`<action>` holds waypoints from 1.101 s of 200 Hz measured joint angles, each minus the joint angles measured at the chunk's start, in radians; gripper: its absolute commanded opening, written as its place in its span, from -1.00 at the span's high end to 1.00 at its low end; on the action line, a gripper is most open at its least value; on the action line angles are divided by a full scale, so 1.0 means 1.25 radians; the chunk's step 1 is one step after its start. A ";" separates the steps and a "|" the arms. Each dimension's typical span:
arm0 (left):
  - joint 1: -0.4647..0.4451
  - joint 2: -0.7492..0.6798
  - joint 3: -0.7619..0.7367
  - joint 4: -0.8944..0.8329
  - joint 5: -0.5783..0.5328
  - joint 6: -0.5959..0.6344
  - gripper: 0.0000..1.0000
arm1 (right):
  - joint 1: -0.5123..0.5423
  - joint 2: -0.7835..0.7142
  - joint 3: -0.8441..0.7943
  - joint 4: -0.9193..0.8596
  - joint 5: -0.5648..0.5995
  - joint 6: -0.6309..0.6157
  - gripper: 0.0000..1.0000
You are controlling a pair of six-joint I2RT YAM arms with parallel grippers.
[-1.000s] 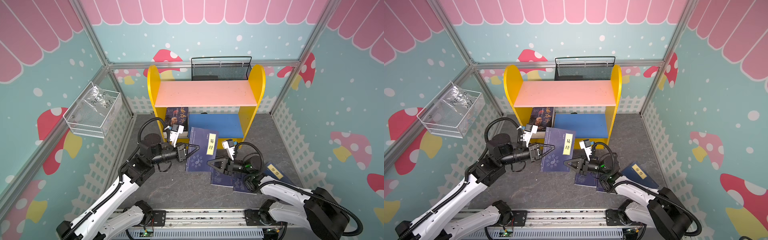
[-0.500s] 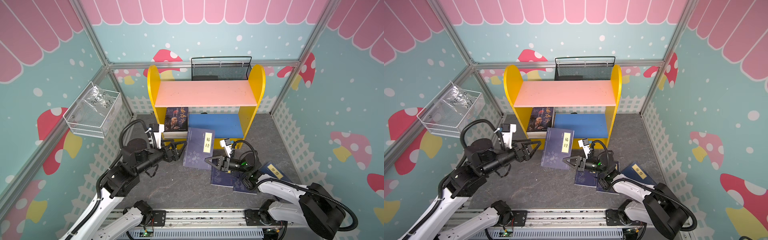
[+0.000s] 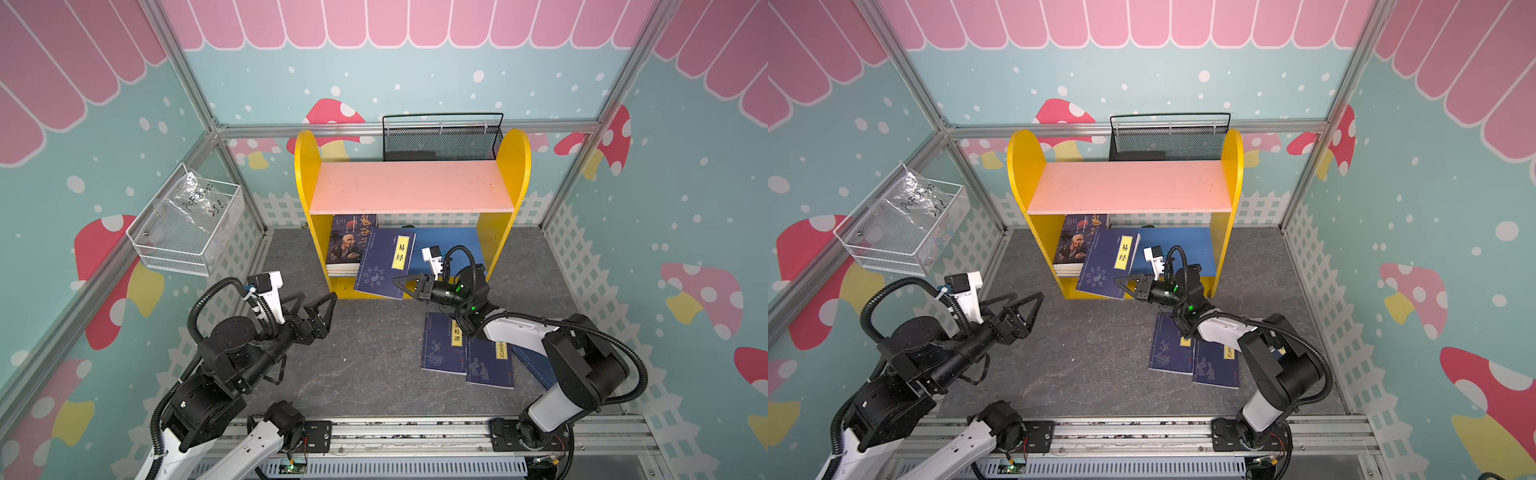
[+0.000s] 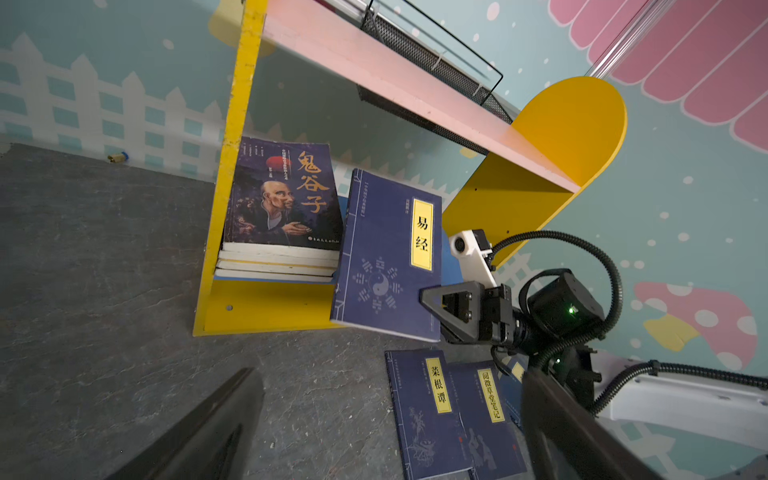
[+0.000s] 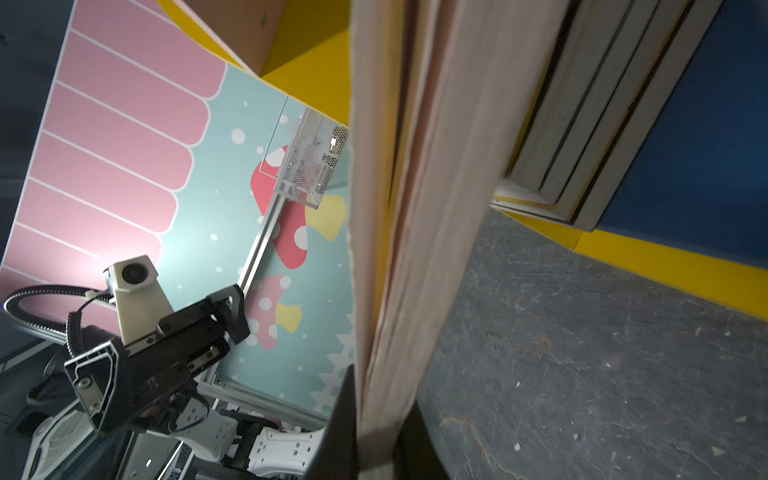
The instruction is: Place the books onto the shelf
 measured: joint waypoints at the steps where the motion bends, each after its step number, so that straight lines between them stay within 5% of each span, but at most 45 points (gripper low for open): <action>1: 0.000 0.000 -0.001 -0.002 0.000 0.000 -0.97 | 0.000 0.002 0.003 -0.002 0.000 0.000 0.86; 73: 0.000 -0.048 -0.042 -0.040 -0.021 -0.009 -0.98 | -0.014 0.131 0.307 -0.266 0.012 -0.070 0.85; 220: 0.000 -0.076 -0.043 -0.077 -0.050 -0.009 -0.99 | -0.032 0.358 0.580 -0.334 -0.085 -0.097 0.84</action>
